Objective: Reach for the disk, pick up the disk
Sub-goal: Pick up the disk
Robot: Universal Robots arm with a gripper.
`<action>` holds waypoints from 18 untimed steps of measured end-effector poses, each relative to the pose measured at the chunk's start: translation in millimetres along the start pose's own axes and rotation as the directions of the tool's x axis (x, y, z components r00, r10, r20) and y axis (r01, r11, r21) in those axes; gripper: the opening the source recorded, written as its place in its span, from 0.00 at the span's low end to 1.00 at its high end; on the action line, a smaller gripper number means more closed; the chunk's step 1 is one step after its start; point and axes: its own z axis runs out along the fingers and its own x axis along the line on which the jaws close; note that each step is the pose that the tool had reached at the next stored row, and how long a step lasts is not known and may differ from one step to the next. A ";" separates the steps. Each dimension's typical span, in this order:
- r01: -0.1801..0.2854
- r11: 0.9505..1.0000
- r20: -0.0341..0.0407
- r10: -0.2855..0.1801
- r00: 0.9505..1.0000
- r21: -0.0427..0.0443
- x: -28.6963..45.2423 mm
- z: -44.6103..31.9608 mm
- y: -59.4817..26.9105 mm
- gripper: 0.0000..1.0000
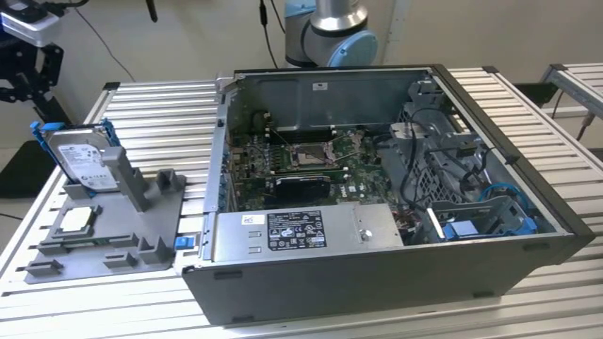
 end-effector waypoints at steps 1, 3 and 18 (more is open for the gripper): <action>0.016 1.000 0.003 -0.016 1.000 0.002 0.0 -0.1 0.0 0.00; 0.051 0.999 0.008 -0.051 0.999 0.006 0.0 0.0 0.1 0.00; 0.292 0.956 0.031 -0.293 0.956 0.022 -0.1 0.2 0.0 0.00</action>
